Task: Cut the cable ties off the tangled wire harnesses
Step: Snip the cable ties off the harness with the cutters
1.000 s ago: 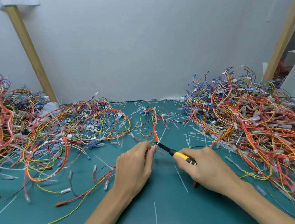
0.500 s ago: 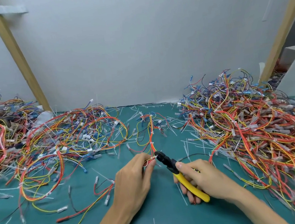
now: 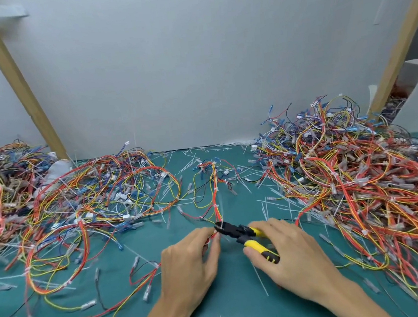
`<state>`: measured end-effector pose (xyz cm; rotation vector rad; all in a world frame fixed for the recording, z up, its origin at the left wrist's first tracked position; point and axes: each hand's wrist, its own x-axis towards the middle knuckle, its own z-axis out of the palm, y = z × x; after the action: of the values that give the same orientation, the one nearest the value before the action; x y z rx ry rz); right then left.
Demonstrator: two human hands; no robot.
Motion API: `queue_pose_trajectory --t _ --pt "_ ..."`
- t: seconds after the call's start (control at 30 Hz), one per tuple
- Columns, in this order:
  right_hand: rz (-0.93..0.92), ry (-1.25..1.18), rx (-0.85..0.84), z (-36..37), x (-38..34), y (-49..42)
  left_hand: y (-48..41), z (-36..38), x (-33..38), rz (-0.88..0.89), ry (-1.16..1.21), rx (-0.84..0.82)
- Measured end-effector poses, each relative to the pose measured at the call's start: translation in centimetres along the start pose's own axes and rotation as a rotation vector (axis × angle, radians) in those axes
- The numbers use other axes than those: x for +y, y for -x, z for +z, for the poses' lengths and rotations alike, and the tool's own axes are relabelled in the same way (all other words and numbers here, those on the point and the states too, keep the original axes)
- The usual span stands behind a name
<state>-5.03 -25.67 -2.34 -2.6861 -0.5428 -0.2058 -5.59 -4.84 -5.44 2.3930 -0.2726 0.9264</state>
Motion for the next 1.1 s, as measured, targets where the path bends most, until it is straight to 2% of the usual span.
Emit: queue_pose_trajectory --t 0.13,0.47,0.87,0.97,1.1 --pt "-0.05 -0.003 0.024 -0.05 0.38 -0.15 -0.01 0.04 -0.13 0.024 -0.021 -0.003" --pt "0.029 -0.22 0.017 0.17 -0.37 0.24 -0.26 -0.32 0.2 -0.01 0.028 0.009" --pt "0.1 -0.399 -0.175 -0.62 -0.21 -0.08 -0.31 -0.36 0.43 -0.053 0.209 -0.048" --pt "0.08 -0.362 -0.128 -0.27 -0.31 -0.02 -0.33 -0.34 0.34 -0.073 0.265 -0.067" --pt "0.022 -0.178 0.013 0.31 -0.57 0.2 -0.36 -0.27 0.12 -0.096 0.302 -0.086"
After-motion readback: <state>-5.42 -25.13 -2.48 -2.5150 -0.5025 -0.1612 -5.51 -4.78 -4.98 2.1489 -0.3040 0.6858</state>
